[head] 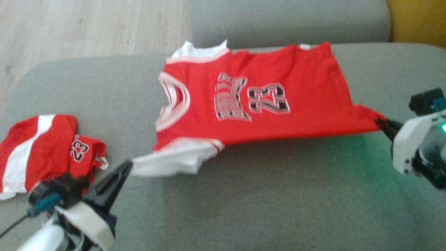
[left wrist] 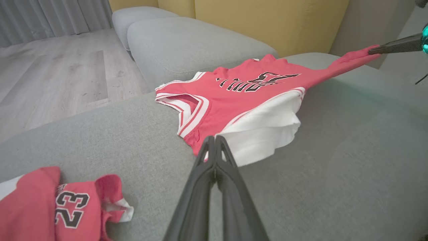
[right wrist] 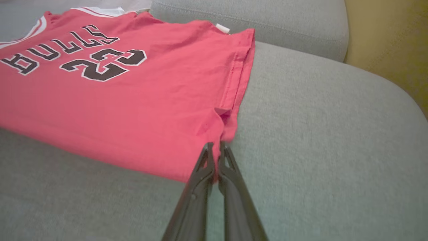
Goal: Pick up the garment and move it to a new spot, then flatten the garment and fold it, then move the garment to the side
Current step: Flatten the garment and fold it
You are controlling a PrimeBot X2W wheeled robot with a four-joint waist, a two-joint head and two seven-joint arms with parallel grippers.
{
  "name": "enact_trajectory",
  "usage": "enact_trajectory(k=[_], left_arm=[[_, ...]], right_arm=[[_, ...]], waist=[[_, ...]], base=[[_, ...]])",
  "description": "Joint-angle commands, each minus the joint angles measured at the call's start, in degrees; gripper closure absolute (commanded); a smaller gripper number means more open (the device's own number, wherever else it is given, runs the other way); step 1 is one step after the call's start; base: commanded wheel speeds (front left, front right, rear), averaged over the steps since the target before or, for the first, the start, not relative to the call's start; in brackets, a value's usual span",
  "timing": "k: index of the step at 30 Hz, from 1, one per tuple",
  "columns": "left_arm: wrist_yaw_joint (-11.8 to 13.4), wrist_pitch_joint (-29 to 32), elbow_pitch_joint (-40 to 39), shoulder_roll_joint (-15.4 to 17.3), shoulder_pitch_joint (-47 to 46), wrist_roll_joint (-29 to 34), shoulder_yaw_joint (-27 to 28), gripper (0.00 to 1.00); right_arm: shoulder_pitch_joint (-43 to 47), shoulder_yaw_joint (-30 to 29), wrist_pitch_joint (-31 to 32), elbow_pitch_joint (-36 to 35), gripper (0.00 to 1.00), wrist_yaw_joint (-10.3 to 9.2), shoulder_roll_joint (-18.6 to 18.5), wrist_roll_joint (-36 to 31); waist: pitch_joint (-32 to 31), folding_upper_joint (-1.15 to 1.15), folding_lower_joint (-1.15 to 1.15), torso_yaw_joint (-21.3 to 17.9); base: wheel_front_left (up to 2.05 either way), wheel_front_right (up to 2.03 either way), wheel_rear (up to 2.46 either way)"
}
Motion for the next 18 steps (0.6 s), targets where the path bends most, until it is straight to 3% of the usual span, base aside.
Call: enact_trajectory(k=[1,10,18], left_arm=[[0.6,0.3,-2.1,3.4,-1.3,-0.8,2.8,1.00],[3.7,3.0,-10.6,7.4,3.6,-3.6,4.0,1.00],[4.4,4.3,-11.2,6.5,-1.0,-2.5,4.5,1.00]], right_arm=[[1.2,0.2,0.7,-1.2,1.00,0.37,-3.1,1.0],[5.0,2.1,7.2,-8.7,1.00,0.37,-9.4,6.5],[2.2,0.4,9.2,-9.9,1.00,0.37,-8.9,5.0]], waist=[[-1.4,0.00,0.01,-0.3],[-3.2,0.00,0.01,-1.0],[-0.8,0.00,0.01,-1.7]], base=[[0.00,0.00,0.00],[0.00,0.00,0.00],[0.00,0.00,0.00]])
